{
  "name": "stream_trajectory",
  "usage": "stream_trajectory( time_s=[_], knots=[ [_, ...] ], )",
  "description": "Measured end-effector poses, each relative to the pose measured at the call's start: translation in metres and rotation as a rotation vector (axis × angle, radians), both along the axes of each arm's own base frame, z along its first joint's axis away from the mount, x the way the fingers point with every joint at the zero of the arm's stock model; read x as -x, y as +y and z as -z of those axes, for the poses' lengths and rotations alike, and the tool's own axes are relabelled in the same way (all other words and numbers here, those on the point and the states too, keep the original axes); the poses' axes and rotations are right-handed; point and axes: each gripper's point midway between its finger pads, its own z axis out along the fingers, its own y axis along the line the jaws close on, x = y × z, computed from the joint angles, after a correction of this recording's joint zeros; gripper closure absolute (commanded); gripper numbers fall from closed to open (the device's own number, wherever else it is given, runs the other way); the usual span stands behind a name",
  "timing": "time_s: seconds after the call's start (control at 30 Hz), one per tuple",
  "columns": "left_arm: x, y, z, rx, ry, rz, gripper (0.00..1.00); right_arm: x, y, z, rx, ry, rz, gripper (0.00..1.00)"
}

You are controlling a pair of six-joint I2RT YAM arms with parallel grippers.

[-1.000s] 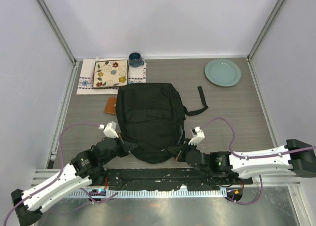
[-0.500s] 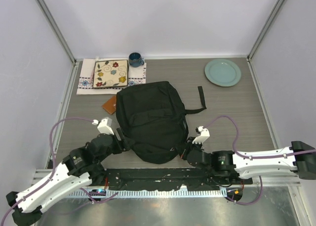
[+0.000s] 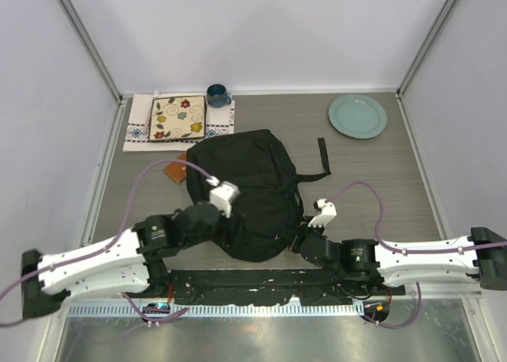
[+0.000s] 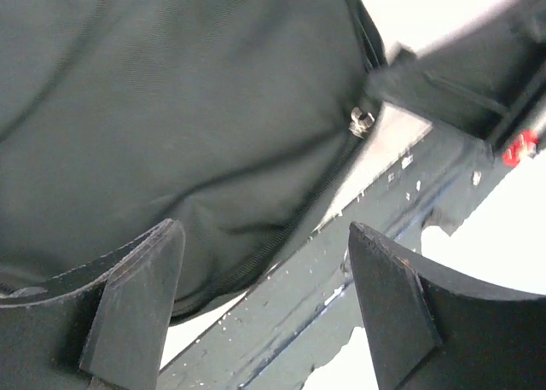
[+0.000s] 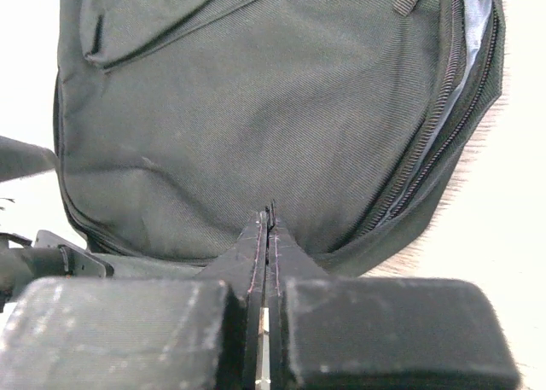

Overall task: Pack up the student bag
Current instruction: Zip the student bag at the center of the board.

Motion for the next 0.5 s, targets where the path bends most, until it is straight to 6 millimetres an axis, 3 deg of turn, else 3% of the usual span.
stream_trajectory(
  time_s=[0.17, 0.37, 0.43, 0.5],
  knots=[
    [0.025, -0.051, 0.012, -0.151, -0.077, 0.249, 0.2, -0.006, -0.004, -0.005, -0.015, -0.005, 0.016, 0.99],
    [0.028, -0.076, 0.045, -0.257, -0.095, 0.339, 0.22, -0.008, -0.005, -0.007, -0.012, -0.007, 0.013, 0.99],
    [0.03, -0.082, 0.05, -0.261, -0.103, 0.359, 0.27, -0.008, -0.005, -0.008, -0.015, -0.008, 0.011, 0.99],
    [0.031, -0.09, 0.051, -0.25, -0.112, 0.369, 0.41, -0.008, -0.005, -0.008, -0.017, -0.007, 0.008, 0.99]
  ],
)
